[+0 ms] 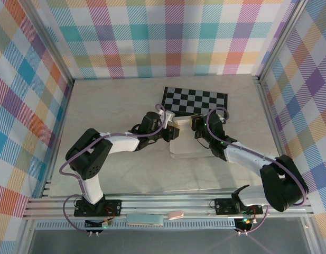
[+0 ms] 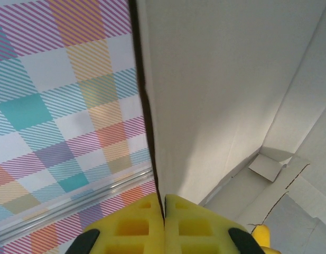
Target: Fold the paper box
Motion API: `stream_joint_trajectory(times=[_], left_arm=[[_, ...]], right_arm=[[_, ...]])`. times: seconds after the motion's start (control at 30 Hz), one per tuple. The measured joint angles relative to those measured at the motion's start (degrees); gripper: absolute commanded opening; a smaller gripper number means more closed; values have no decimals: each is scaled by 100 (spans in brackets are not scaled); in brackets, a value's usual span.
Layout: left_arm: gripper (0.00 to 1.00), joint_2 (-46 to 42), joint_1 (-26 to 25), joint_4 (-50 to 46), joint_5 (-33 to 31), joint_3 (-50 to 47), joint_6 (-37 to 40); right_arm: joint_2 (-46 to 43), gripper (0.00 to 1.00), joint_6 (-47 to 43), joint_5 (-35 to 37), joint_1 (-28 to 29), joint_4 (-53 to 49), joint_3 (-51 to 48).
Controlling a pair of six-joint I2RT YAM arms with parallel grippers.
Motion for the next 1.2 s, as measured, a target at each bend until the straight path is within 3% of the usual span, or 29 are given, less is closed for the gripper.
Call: stream_joint_trajectory(times=[0.27,0.63,1.03,1.2], left_arm=[[30,0,201,59,74,-76,59],[28,125,463,94,378,-2,275],[25,345,518,63,501,286,540],[30,369,527,157,328,282,741]], right_arm=[[293,0,-319,-271,-162,501,-17],[1185,0,-756,-575,-306,2365,-195],[1478,0,-774,-634,-365,2922,-238],[1478,0,-765,-651,-376,2957,-260]])
